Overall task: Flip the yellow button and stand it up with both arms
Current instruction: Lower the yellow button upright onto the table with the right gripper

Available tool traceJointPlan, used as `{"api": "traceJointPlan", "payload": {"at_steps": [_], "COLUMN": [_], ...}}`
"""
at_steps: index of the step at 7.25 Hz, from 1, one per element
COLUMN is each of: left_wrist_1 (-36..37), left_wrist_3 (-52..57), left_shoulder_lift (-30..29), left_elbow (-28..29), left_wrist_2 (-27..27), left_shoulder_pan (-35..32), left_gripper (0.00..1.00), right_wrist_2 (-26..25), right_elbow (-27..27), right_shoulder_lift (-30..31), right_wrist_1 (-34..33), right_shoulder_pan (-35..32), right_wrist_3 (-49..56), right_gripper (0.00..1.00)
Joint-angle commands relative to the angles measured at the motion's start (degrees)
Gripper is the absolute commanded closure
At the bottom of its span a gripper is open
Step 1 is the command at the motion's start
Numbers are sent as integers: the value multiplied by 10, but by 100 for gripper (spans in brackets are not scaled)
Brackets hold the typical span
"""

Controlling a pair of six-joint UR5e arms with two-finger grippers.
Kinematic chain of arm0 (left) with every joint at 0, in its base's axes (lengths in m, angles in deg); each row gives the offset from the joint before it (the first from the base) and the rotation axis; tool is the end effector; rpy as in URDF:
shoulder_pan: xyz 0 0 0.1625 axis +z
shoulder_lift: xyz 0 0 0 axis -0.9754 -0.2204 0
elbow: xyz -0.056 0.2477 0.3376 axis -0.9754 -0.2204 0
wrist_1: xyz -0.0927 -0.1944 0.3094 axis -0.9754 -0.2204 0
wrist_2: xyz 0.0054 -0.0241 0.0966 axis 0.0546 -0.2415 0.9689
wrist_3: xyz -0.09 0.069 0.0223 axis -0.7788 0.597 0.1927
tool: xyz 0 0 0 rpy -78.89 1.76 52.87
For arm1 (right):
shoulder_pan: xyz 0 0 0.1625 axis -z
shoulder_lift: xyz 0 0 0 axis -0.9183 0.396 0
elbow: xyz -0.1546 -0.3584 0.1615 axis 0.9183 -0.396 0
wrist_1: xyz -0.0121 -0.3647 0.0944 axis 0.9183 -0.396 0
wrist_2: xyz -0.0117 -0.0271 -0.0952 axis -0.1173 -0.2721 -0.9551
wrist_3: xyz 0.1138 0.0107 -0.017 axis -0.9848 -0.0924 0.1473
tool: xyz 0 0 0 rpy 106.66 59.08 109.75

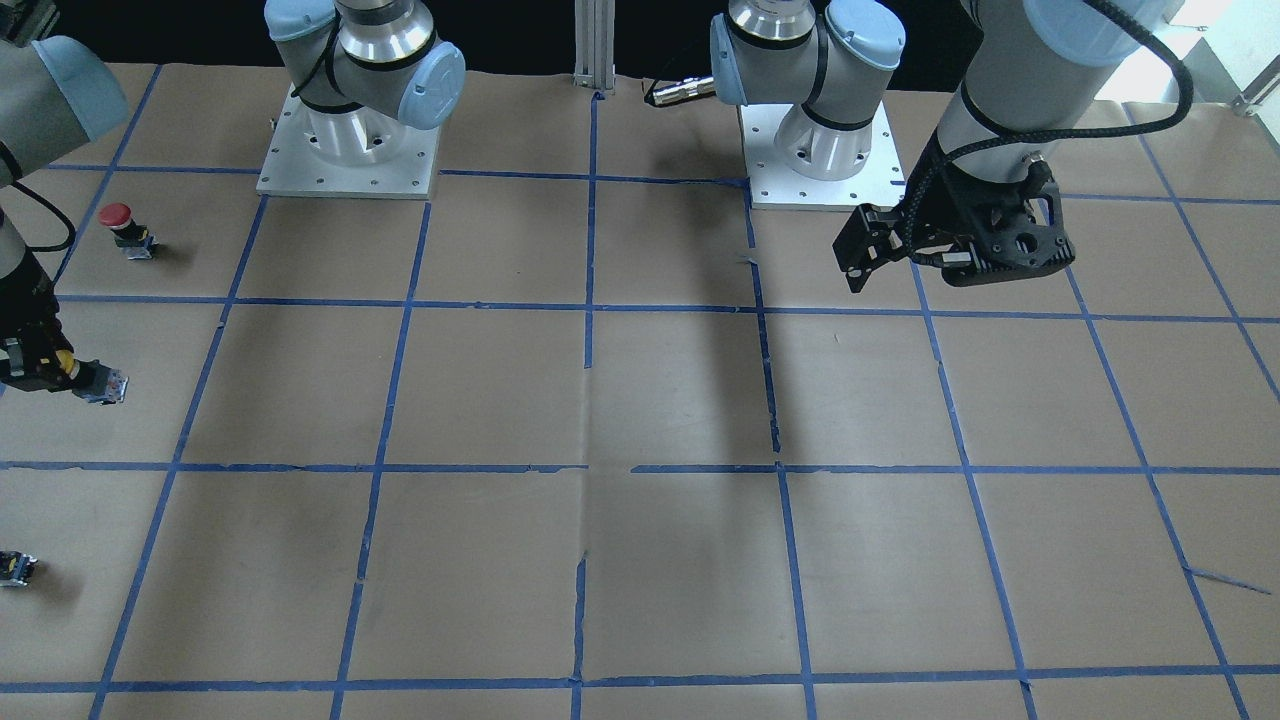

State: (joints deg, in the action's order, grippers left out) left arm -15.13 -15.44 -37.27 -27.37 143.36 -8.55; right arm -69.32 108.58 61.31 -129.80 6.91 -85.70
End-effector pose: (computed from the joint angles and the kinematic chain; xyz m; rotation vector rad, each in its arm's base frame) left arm -0.0959 -0.4538 0.4422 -0.2333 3.0911 0.1110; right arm -0.1339 -0.4580 0.3014 -1.7474 -2.4214 0.2759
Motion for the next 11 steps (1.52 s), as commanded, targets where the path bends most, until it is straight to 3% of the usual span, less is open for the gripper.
{"api": "traceJointPlan", "payload": {"at_steps": [1,3,4,11], "left_wrist_1": [-7,-6,-7,-12], "left_wrist_3": [0,0,1,33], "left_shoulder_lift": [9,22,29,35], "left_elbow": [0,-9,-6,-9], "left_wrist_2": [-5,-6,-8,-2], "left_shoulder_pan": [-7,-30,-40,-32], "left_gripper": [0,0,0,0], "right_wrist_2": [-31,-65,-112,-108], "right_elbow": [36,33,31,38], "right_shoulder_lift": [-20,-44,-51,-57], "right_wrist_1": [-66,-76,-76,-89], "right_shoulder_pan": [26,26,17,13], "right_wrist_3": [-3,-101,-165,-369], "right_gripper": [96,96,98,94]}}
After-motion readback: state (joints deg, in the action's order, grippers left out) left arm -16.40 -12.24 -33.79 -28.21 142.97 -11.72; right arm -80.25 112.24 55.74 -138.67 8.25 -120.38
